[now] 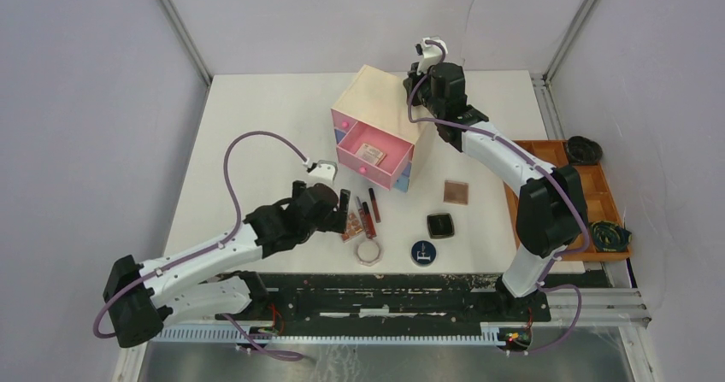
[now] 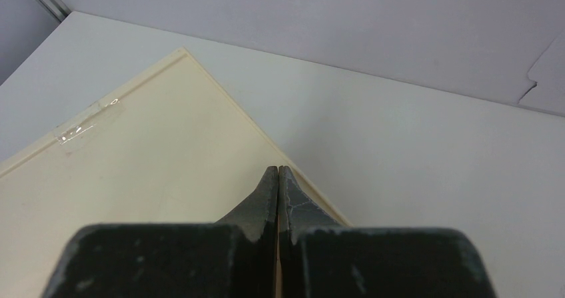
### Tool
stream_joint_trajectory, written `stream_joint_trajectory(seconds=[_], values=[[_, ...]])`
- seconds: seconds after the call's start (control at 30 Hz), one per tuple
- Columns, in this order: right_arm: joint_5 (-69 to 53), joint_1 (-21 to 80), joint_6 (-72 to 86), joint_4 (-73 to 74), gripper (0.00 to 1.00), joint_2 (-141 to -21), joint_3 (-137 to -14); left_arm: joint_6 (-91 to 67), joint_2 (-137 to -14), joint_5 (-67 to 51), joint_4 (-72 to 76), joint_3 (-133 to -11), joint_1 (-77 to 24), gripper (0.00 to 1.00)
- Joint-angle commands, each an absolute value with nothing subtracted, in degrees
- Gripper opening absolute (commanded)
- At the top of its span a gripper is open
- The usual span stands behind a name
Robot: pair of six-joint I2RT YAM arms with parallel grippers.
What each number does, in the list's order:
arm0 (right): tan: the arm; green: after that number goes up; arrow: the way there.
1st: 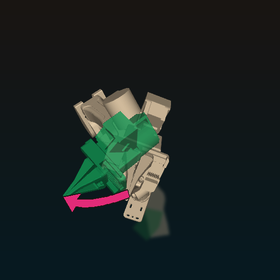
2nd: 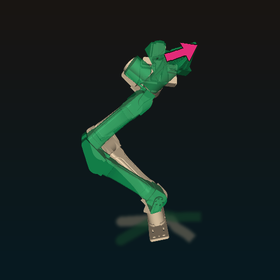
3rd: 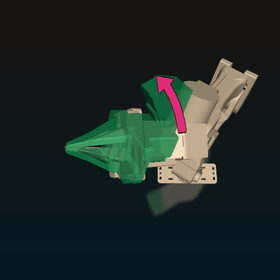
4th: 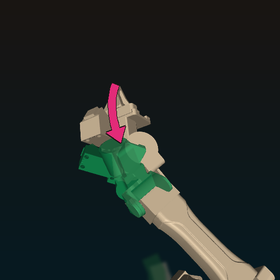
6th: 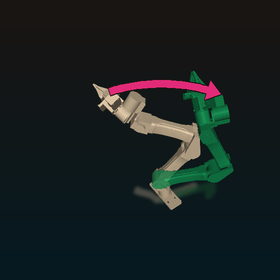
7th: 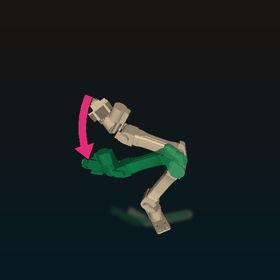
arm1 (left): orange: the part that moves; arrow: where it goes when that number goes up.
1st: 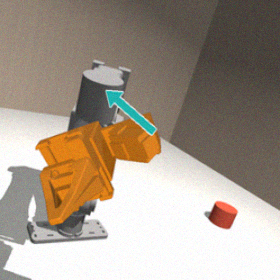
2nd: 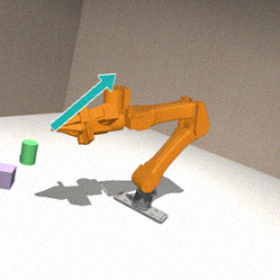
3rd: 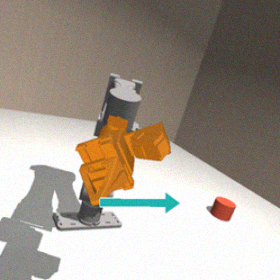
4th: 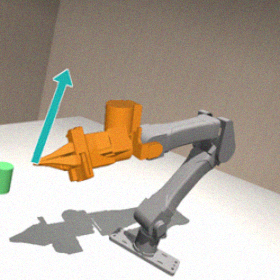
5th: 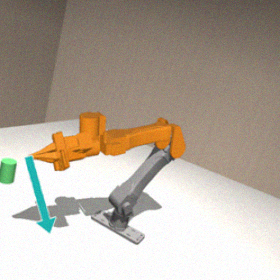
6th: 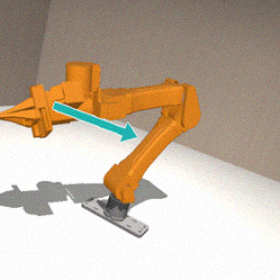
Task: Organize the makeup
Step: Pick up the makeup from the center of the board.
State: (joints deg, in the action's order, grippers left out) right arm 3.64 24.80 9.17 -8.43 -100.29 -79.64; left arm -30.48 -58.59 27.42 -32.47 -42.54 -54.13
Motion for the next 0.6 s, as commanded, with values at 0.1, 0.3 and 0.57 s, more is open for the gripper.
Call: stream_joint_trajectory(seconds=[0.1, 0.3, 0.57], values=[[4.9, 24.3, 9.2, 15.1, 0.01, -106.6, -74.0, -36.1, -57.6, 27.2, -19.1, -35.5, -57.2, 0.9], [4.8, 24.3, 9.1, 15.0, 0.01, -106.4, -73.8, -31.4, -61.8, 28.4, -12.6, -31.7, -58.9, 0.9], [4.7, 24.3, 9.1, 15.0, 0.01, -106.4, -73.8, -20.0, -67.0, 29.8, -4.7, -32.0, -59.1, 0.92]])
